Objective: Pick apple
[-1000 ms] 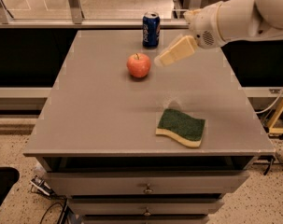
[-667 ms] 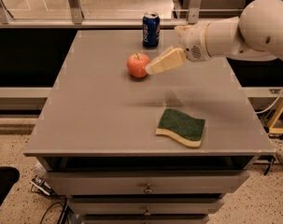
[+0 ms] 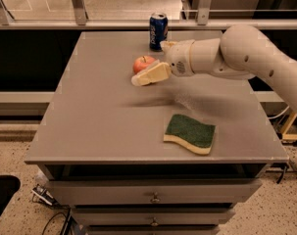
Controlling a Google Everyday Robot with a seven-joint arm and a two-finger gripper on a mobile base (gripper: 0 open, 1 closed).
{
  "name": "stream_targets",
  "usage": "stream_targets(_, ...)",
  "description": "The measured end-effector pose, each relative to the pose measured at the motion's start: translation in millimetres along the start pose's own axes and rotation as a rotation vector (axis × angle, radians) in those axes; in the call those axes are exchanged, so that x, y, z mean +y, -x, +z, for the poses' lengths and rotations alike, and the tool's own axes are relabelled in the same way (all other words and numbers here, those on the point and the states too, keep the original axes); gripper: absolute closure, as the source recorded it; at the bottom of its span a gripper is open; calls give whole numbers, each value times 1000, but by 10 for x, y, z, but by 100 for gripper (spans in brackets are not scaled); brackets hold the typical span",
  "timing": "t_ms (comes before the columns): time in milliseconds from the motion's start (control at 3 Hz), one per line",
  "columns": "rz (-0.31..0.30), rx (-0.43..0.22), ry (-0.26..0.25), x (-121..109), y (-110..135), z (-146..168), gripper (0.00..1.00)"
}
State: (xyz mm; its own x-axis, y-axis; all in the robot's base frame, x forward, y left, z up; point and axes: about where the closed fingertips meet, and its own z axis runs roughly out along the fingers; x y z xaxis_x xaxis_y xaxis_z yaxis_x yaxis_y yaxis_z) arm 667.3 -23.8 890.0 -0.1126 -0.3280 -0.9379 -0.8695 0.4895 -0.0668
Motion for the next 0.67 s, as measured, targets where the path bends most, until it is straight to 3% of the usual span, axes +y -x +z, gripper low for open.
stream_targets(333, 6, 8, 29, 40, -67, 285, 0)
stream_targets(667, 22, 34, 37, 62, -205, 496, 18)
